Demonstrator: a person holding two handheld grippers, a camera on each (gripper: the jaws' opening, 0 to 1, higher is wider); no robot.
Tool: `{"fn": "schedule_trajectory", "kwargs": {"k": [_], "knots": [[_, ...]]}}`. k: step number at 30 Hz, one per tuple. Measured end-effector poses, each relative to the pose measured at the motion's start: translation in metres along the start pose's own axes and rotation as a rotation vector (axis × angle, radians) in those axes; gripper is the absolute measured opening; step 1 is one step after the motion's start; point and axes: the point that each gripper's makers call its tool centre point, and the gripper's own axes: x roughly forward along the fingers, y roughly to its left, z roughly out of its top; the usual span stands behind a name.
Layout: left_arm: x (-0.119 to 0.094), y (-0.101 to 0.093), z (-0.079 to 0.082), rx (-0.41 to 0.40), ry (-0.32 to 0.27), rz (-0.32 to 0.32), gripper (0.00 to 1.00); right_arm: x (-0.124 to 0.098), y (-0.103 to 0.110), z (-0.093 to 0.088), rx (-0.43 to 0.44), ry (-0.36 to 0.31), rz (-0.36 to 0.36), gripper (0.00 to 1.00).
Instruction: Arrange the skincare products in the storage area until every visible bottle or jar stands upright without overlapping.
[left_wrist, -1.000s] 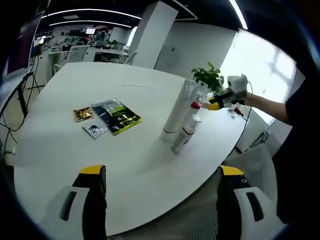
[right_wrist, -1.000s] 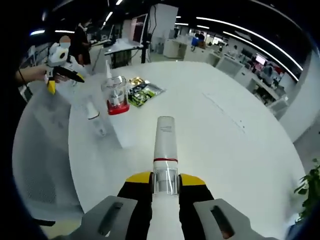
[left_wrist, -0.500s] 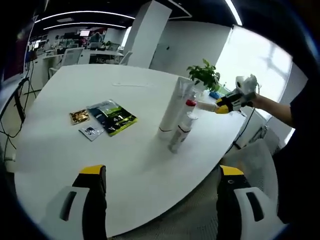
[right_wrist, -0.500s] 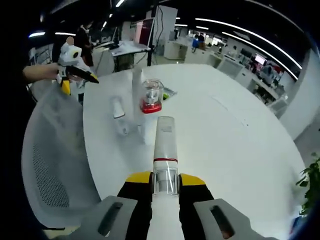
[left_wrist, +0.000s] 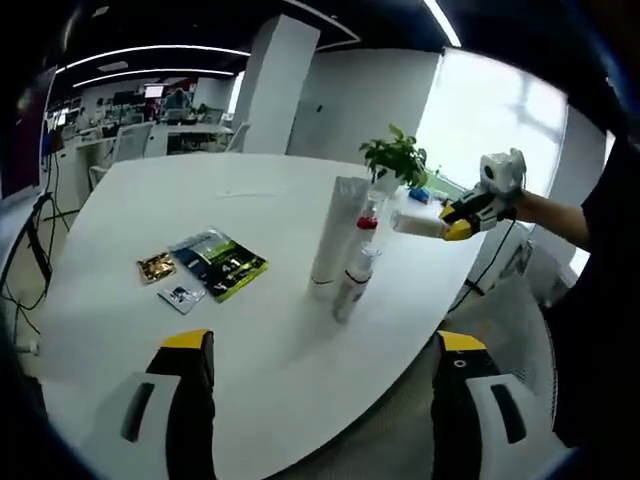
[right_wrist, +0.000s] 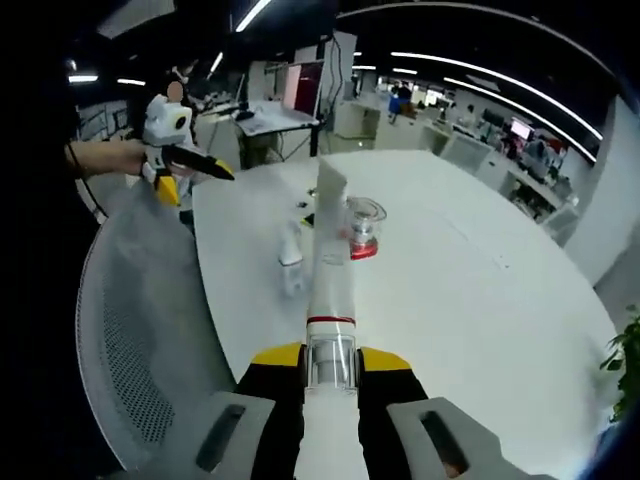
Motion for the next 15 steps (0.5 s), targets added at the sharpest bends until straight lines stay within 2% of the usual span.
{"fn": "schedule_trajectory", "kwargs": {"k": [5, 10, 15], "knots": [[0.005, -0.017, 0.023, 0.058, -0.022, -0.046, 0.83, 0.0, 0.014, 0.015, -0.054, -0.027, 0.036, 0.09], [0.007, -0.036, 0.045, 0.102, -0.052, -0.1, 0.81, -0.001, 0.025, 0.024, -0.117, -0.024, 0.063, 0.09], [0.01, -0.063, 0.063, 0.202, -0.064, -0.18, 0.7, -0.002, 0.034, 0.04, -0.148, -0.055, 0.094, 0.09]]}}
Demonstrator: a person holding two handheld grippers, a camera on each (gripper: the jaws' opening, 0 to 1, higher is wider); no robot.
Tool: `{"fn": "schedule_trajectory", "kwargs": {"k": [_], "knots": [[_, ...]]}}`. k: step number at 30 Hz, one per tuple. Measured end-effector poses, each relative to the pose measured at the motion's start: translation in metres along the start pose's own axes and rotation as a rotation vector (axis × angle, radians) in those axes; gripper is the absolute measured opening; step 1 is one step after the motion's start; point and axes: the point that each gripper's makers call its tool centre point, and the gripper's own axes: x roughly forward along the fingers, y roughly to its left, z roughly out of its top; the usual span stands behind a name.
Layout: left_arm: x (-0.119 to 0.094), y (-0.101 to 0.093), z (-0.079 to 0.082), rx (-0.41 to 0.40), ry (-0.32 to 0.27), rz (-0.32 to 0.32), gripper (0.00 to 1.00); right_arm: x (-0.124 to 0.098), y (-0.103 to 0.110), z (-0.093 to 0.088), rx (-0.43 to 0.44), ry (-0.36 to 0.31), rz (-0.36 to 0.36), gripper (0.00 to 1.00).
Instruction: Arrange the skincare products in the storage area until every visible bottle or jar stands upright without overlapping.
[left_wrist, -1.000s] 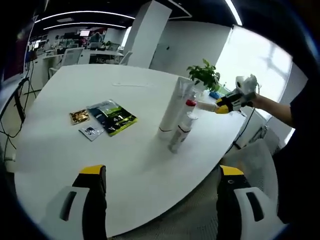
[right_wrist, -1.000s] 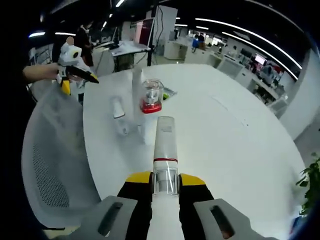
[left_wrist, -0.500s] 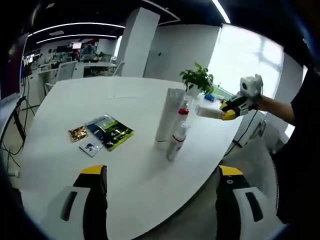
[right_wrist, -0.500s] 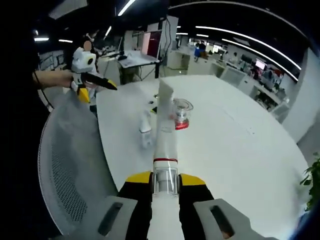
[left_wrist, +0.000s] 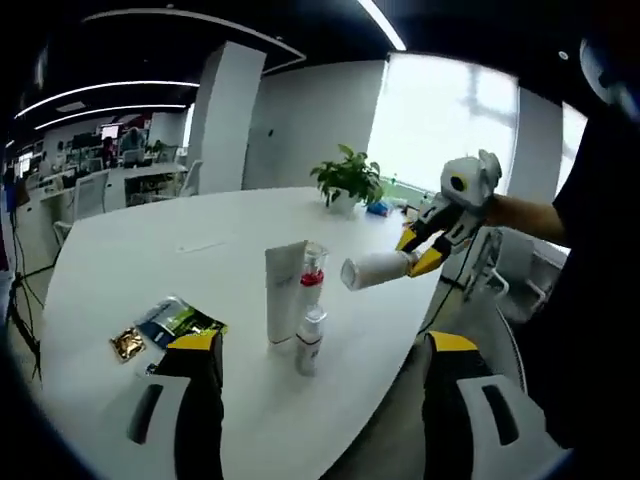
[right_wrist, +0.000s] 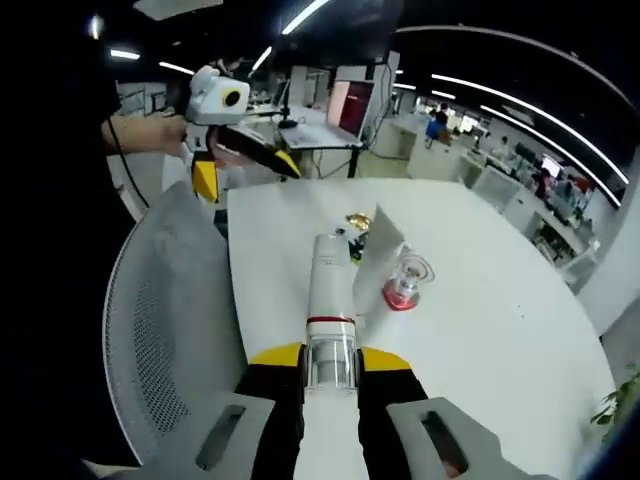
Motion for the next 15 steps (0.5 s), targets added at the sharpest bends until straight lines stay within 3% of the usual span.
{"fn": "schedule_trajectory", "kwargs": {"k": [5, 10, 15], "knots": [[0.006, -0.008, 0.014, 0.043, -0.021, -0.035, 0.67, 0.001, 0.009, 0.019, -0.05, -0.021, 0.037, 0.09], [0.011, -0.019, 0.031, 0.139, -0.044, -0.082, 0.64, 0.002, 0.016, 0.031, -0.093, -0.022, 0.068, 0.09], [0.02, -0.025, 0.038, 0.186, -0.042, -0.111, 0.6, 0.005, 0.028, 0.043, -0.16, -0.02, 0.118, 0.09]]}}
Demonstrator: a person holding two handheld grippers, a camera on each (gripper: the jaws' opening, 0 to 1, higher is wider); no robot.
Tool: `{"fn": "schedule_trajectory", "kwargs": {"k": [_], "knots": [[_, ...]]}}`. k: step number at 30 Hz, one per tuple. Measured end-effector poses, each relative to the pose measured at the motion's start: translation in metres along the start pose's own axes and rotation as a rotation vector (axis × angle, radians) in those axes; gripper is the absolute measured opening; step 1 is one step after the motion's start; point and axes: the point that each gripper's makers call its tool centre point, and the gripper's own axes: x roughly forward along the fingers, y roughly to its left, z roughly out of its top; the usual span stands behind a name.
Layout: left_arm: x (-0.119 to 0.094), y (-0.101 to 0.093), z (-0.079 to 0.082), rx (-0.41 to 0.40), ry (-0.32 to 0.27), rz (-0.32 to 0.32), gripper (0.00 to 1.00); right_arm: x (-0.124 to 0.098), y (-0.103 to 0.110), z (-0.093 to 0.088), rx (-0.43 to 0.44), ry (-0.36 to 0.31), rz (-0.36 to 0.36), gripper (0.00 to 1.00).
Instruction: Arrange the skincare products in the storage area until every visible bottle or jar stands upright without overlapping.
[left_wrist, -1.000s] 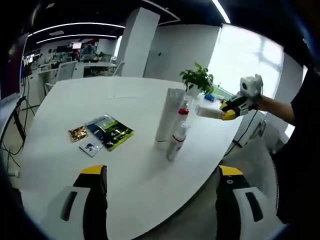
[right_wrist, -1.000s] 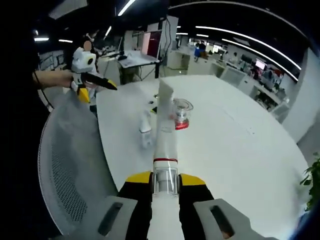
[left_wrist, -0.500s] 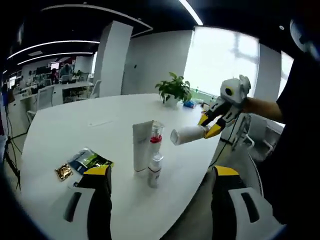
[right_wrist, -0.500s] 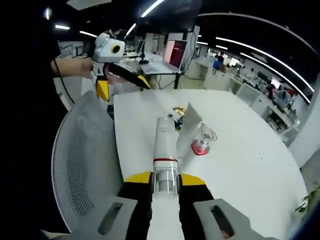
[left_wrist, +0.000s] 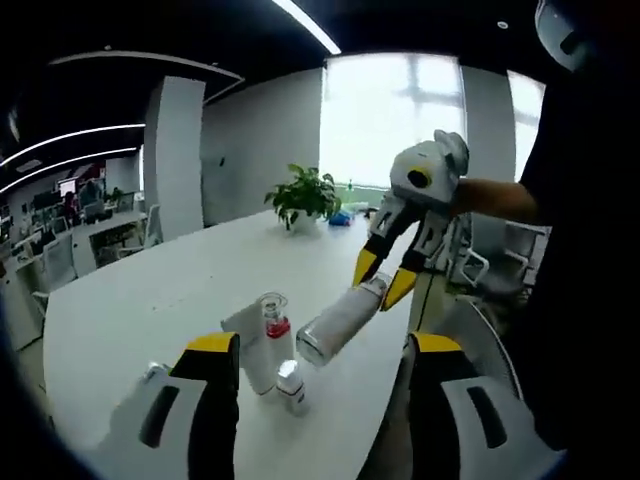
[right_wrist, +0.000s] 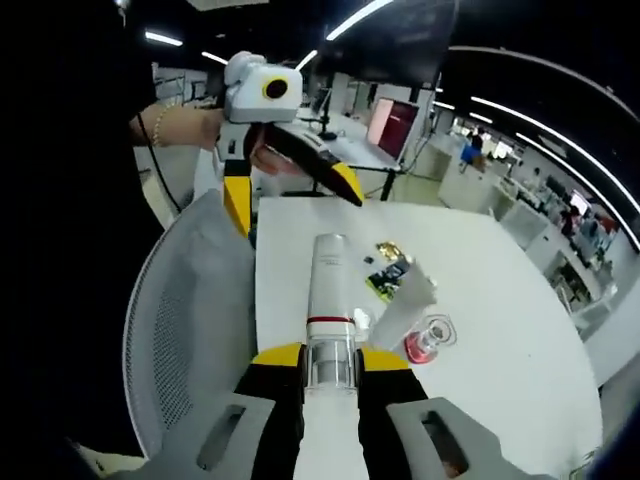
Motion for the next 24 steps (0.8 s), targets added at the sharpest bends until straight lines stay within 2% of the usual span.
{"fn": "schedule_trajectory", "kwargs": {"k": [6, 9, 12, 16, 21, 24], "knots": [[0.008, -0.011, -0.002, 0.045, 0.031, -0.051, 0.55, 0.0, 0.01, 0.016, -0.078, -0.026, 0.078, 0.09], [0.01, -0.018, -0.003, 0.05, 0.042, -0.075, 0.54, -0.001, 0.01, 0.021, -0.113, -0.036, 0.09, 0.09], [0.01, -0.022, -0.005, 0.05, 0.047, -0.097, 0.47, -0.004, 0.01, 0.028, -0.138, -0.062, 0.107, 0.09], [0.01, -0.026, -0.003, 0.053, 0.032, -0.114, 0.39, -0.008, 0.008, 0.033, -0.146, -0.077, 0.117, 0.09], [0.008, -0.023, 0.004, 0.055, 0.0, -0.099, 0.28, -0.011, 0.009, 0.034, -0.166, -0.069, 0.131, 0.09], [0.007, -0.021, 0.009, 0.063, -0.023, -0.087, 0.29, -0.013, 0.009, 0.037, -0.171, -0.077, 0.134, 0.09]]}}
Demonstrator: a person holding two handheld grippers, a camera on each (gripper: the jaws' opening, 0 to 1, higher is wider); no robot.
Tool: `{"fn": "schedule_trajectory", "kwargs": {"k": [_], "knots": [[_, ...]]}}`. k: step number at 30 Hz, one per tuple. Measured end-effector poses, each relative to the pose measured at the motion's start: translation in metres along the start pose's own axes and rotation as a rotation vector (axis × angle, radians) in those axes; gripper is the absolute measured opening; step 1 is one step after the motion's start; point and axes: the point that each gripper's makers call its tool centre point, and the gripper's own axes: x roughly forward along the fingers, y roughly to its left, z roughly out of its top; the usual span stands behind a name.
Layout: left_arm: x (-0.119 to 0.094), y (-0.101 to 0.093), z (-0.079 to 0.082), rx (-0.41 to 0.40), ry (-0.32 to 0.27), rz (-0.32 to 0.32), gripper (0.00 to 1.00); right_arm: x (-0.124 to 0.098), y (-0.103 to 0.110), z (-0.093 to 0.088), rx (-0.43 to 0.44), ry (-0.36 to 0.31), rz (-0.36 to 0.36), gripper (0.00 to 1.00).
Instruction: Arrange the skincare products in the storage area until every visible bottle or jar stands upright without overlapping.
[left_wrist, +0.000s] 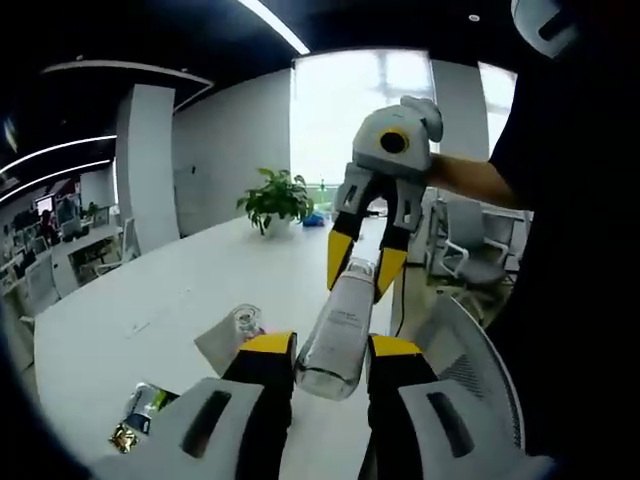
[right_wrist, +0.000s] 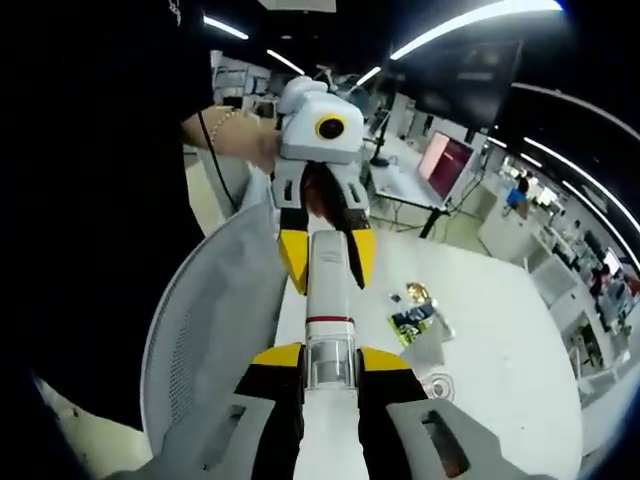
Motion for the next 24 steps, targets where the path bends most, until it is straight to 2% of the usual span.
{"fn": "schedule_trajectory", "kwargs": {"k": [5, 9, 10, 11, 12, 15, 18, 24], "knots": [[-0.002, -0.005, 0.008, -0.007, -0.03, -0.02, 0.28, -0.007, 0.0, 0.004, 0.0, -0.018, 0.018, 0.09], [-0.005, -0.009, 0.018, -0.015, -0.071, -0.045, 0.28, -0.019, 0.0, 0.013, 0.004, -0.061, 0.03, 0.1], [-0.006, -0.011, 0.025, -0.03, -0.105, -0.059, 0.27, -0.02, -0.003, 0.015, 0.01, -0.082, 0.022, 0.11], [-0.007, -0.014, 0.033, -0.081, -0.147, -0.074, 0.26, -0.024, -0.007, 0.019, 0.041, -0.113, 0.013, 0.12], [-0.008, -0.013, 0.035, -0.103, -0.161, -0.08, 0.26, -0.027, -0.003, 0.024, 0.052, -0.129, 0.028, 0.12], [-0.013, -0.01, 0.051, -0.167, -0.257, -0.082, 0.26, -0.034, -0.008, 0.031, 0.068, -0.18, -0.001, 0.14], [-0.017, -0.006, 0.058, -0.189, -0.293, -0.081, 0.26, -0.038, -0.012, 0.035, 0.105, -0.224, -0.017, 0.15], [-0.024, 0.001, 0.073, -0.22, -0.359, -0.069, 0.26, -0.049, -0.024, 0.046, 0.201, -0.354, -0.062, 0.17]]}}
